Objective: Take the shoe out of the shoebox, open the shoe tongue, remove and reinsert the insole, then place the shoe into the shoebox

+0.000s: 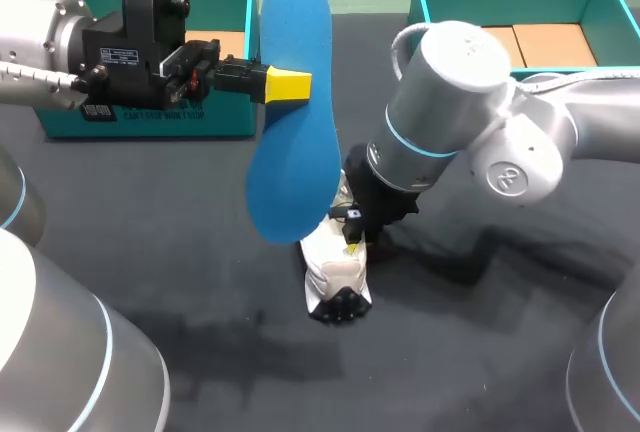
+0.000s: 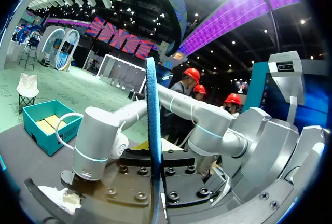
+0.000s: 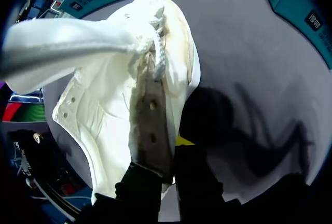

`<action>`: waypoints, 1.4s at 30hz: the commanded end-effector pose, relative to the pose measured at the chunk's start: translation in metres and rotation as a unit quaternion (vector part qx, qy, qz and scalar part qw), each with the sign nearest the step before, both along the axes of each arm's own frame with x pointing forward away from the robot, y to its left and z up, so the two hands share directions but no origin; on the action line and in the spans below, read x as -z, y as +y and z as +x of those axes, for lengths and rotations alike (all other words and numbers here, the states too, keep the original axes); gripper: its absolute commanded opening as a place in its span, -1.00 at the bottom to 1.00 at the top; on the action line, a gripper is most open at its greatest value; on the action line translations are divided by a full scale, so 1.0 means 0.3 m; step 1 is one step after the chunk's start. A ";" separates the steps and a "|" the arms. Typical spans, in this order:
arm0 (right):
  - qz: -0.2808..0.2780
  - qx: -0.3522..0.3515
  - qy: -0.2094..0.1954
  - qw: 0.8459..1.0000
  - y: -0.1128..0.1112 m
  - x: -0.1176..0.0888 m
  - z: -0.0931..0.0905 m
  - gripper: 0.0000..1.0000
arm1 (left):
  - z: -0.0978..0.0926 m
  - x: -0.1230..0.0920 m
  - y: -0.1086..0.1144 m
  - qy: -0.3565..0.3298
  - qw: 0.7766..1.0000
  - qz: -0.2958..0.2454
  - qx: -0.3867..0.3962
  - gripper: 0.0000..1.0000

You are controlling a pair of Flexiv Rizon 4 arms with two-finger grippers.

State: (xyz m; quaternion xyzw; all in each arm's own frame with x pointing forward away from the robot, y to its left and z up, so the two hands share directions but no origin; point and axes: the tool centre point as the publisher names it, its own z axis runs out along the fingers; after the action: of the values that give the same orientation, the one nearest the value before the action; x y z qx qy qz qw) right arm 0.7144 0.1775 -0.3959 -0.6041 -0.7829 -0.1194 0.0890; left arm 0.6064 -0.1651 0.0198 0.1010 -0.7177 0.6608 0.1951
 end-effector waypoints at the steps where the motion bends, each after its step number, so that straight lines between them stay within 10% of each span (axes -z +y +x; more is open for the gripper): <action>1: 0.007 0.002 0.000 1.000 -0.005 0.009 -0.002 0.69 | 0.000 0.002 -0.002 0.000 1.000 0.000 0.000 -1.00; 2: 0.010 0.003 -0.001 1.000 -0.005 0.003 -0.002 1.00 | 0.000 0.002 -0.002 0.000 1.000 0.000 0.000 -1.00; 13: 0.137 0.014 0.005 0.991 -0.085 -0.176 -0.023 1.00 | 0.000 0.002 -0.002 0.000 1.000 0.000 0.000 -1.00; 25: 0.137 0.014 0.005 0.991 -0.085 -0.176 -0.023 1.00 | 0.000 0.002 -0.002 0.000 1.000 0.000 0.000 -1.00; 34: 0.278 -0.009 -0.028 0.960 -0.220 -0.371 0.004 1.00 | 0.000 0.002 -0.002 0.000 1.000 0.000 0.000 -1.00; 42: 0.331 -0.030 -0.040 0.942 -0.260 -0.405 0.011 1.00 | 0.000 0.002 -0.002 0.000 1.000 0.000 0.000 -1.00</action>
State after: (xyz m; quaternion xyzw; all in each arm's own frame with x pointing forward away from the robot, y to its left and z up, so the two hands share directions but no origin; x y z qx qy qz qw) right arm 0.7275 0.1165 -0.2773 -0.5244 -0.7345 -0.3617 0.2340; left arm 0.6064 -0.1651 0.0197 0.1010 -0.7176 0.6608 0.1951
